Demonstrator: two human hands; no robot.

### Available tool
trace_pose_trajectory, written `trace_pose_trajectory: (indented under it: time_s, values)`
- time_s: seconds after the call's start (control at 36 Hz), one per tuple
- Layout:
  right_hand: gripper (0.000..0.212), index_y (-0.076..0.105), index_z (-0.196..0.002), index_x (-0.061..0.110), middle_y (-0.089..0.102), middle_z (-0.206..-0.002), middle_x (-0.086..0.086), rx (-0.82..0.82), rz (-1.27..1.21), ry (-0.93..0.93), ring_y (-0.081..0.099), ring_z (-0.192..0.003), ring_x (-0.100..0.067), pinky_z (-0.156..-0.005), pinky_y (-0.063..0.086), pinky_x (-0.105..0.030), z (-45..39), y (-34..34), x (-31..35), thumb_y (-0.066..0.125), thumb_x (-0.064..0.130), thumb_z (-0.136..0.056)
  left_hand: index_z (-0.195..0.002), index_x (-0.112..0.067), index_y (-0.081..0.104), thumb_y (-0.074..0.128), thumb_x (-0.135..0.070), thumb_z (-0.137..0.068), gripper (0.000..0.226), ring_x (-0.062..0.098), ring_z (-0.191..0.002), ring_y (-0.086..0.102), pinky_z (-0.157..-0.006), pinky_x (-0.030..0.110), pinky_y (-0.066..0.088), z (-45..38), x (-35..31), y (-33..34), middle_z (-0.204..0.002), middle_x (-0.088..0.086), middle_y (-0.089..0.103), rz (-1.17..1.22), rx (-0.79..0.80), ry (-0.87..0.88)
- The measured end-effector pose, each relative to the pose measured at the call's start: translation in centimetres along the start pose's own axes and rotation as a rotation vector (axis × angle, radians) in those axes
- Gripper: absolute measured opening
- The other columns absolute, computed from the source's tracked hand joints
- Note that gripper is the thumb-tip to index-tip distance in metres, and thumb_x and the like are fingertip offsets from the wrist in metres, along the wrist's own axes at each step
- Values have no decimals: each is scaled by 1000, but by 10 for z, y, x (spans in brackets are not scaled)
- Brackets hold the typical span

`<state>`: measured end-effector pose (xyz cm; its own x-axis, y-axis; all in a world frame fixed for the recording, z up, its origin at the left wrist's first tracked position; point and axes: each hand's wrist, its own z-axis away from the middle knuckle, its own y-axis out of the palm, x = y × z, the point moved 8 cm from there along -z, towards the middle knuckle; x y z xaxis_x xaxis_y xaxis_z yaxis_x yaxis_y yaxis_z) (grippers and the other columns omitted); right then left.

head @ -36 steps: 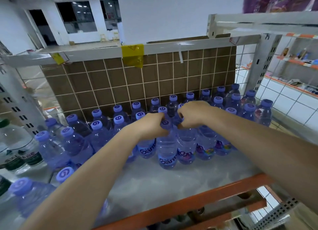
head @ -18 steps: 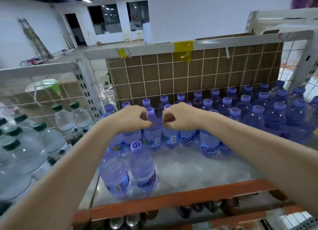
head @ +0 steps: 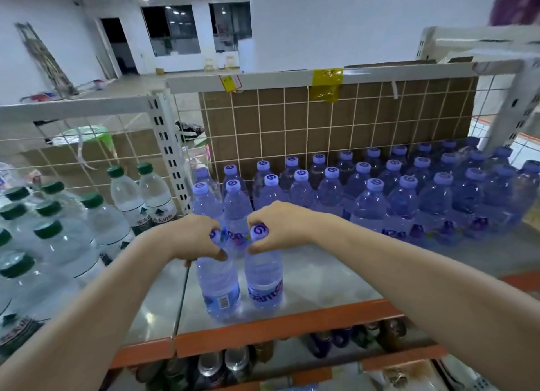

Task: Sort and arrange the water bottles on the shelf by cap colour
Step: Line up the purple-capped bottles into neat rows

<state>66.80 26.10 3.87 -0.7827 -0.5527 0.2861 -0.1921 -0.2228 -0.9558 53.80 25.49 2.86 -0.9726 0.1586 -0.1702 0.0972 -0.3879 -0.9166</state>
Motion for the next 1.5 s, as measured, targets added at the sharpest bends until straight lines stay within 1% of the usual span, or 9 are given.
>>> trace_pose_trajectory:
  time_s: [0.08, 0.19, 0.31, 0.39, 0.53, 0.67, 0.92, 1.11, 1.5]
  values:
    - [29, 56, -92, 15, 51, -72, 0, 9, 20, -2, 55, -75, -25, -62, 42, -36, 0, -4, -2, 67, 40, -82, -69, -21, 48, 65, -34, -87, 28, 14, -47, 50, -47, 20, 42, -2, -13, -7, -66, 1, 52, 19, -75, 69]
    - [30, 58, -93, 13, 55, -76, -1, 12, 10, 22, 61, -77, -25, -64, 46, -36, 5, -12, -18, 66, 39, -83, -70, -12, 41, 62, -40, -86, 39, 19, -67, 43, -56, 30, 31, -14, -22, -9, -71, 2, 44, -109, -121, 92]
    - [27, 58, -95, 14, 52, -72, 3, 12, 68, 52, 53, -75, -19, -65, 43, -34, 16, -22, -36, 64, 38, -85, -71, -11, 33, 62, -39, -87, 43, 17, -62, 31, -54, 30, 21, -24, -44, -12, -69, 2, 32, -101, -126, 140]
    - [27, 58, -99, 14, 48, -70, 7, 7, 115, 80, 46, -65, -10, -62, 38, -33, 24, -31, -52, 62, 38, -86, -72, -12, 38, 63, -39, -85, 39, 17, -62, 33, -54, 30, 23, -35, -61, -15, -70, 3, 35, -29, -147, 162]
    - [25, 57, -99, 16, 48, -75, 7, 11, 184, 124, 48, -79, -18, -64, 39, -35, 33, -46, -87, 60, 39, -87, -75, -11, 42, 63, -39, -84, 36, 21, -67, 39, -57, 33, 30, -59, -95, -16, -75, 5, 40, 27, -165, 209]
    - [22, 54, -98, 21, 46, -74, 9, 13, 272, 164, 49, -79, -18, -54, 32, -29, 37, -57, -121, 57, 40, -88, -76, -12, 43, 62, -38, -86, 34, 18, -66, 38, -55, 31, 25, -81, -127, -19, -72, 2, 40, 8, -172, 248]
    - [28, 56, -105, 22, 50, -80, 7, 62, 269, 219, 49, -80, -17, -60, 37, -31, 37, -63, -164, 57, 44, -89, -77, -14, 45, 62, -38, -86, 31, 19, -71, 43, -62, 34, 31, -115, -155, -21, -72, 0, 43, -1, -189, 258]
    - [26, 54, -100, 22, 49, -78, 6, 71, 244, 217, 48, -78, -17, -60, 36, -32, 29, -62, -175, 59, 45, -89, -83, -12, 47, 59, -36, -89, 28, 20, -72, 45, -56, 32, 30, -125, -164, -23, -73, 0, 44, -9, -177, 234]
    - [26, 54, -103, 20, 55, -87, 0, 127, 182, 231, 51, -77, -18, -58, 35, -30, 26, -56, -174, 59, 41, -88, -71, -18, 39, 66, -41, -84, 37, 12, -60, 38, -54, 28, 29, -129, -156, -19, -70, -1, 40, 47, -137, 168]
